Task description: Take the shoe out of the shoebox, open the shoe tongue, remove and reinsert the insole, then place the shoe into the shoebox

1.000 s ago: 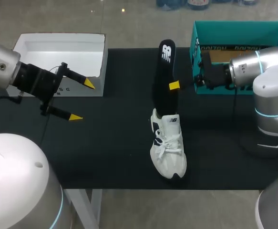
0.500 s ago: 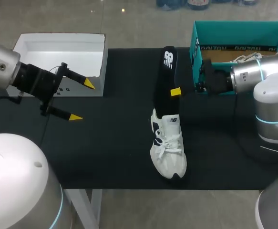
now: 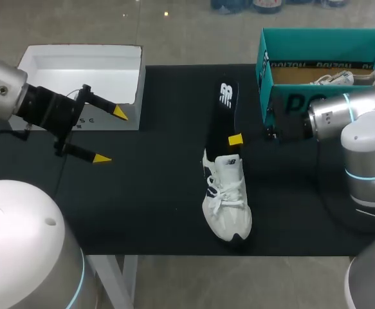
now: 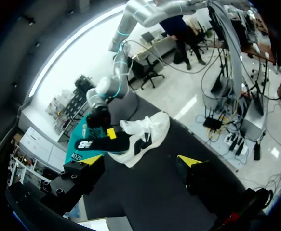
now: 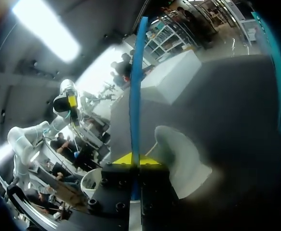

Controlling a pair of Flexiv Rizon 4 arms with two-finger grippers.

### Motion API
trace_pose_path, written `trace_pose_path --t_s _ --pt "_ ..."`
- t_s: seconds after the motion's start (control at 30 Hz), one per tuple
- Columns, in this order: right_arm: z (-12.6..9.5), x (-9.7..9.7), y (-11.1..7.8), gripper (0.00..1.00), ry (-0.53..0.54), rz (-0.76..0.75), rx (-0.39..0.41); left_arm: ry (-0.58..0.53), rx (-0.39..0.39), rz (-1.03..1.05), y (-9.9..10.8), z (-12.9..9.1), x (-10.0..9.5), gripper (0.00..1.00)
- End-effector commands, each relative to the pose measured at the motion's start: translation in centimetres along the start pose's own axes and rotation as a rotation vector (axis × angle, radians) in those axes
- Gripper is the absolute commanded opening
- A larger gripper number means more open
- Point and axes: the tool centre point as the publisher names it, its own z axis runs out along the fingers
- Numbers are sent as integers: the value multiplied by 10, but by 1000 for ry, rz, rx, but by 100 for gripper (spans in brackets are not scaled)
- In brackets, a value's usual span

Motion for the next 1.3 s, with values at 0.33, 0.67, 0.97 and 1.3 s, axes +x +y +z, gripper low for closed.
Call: trace_pose_path --t_s 0.33,0.67,0.97,1.3 --pt "2 -3 -24 0 -63 0 74 4 -4 -1 -1 0 0 100" --pt "4 -6 -28 19 -72 24 76 4 -4 -1 -1 0 0 100" --pt "1 -12 -2 100 -100 -9 57 4 -4 -1 -1 0 0 100" --pt "-1 -20 19 100 -118 -43 49 4 -4 -1 -1 0 0 100"
